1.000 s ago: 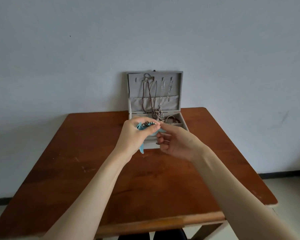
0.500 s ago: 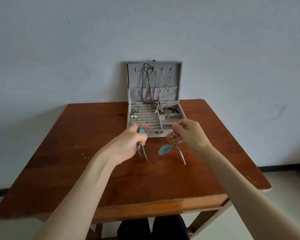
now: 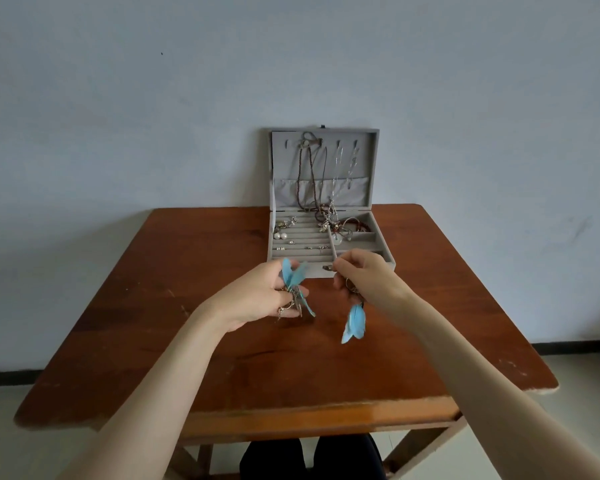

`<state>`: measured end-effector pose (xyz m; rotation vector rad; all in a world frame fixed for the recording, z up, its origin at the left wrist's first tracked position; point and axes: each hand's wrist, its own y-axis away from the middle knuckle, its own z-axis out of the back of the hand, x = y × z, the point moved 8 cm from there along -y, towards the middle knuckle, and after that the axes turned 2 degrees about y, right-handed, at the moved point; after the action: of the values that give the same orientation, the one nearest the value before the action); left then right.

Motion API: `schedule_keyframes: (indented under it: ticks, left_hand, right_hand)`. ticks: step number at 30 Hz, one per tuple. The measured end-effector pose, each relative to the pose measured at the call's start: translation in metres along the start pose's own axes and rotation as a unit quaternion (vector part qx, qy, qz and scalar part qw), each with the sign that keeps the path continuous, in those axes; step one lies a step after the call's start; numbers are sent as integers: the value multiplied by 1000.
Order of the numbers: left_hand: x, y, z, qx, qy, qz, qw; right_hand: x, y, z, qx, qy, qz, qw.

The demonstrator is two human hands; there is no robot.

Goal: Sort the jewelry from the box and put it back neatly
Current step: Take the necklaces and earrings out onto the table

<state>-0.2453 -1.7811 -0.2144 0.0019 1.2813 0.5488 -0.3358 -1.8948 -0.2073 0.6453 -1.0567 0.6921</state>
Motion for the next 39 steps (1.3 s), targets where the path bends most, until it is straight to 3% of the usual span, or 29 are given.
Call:
schedule_keyframes:
  ticks: [3,6,9,17,23,28,35,39]
  left_hand:
    - [-7,3,13,-65,-107,-22,992]
    - [-21,7,23,-123,-244,-70,959]
    - [-33,10,22,-122,-289,-103,944]
    - [-47,19,41,-156,-220,-117,956]
    - [-58,28,43,-165,-226,-146,949]
    - [-59,32,43,-186,-169,-152,956]
    - [-62,39,47,-210,-116,-146,960]
    - [-68,46,53,-217,-139,-160,953]
  right_hand:
    - [2,-3,-1,-1,6,16,1000]
    - [8,-4,-2,0,-7,36,999]
    - [12,-4,-2,3,3,49,999]
    - [29,6,-2,49,-58,54,996]
    - [40,12,2,23,-15,91,995]
    - [33,20,-13,50,8,76,996]
    - [50,27,-18,38,48,124,990]
    - [56,27,-16,33,53,121,991]
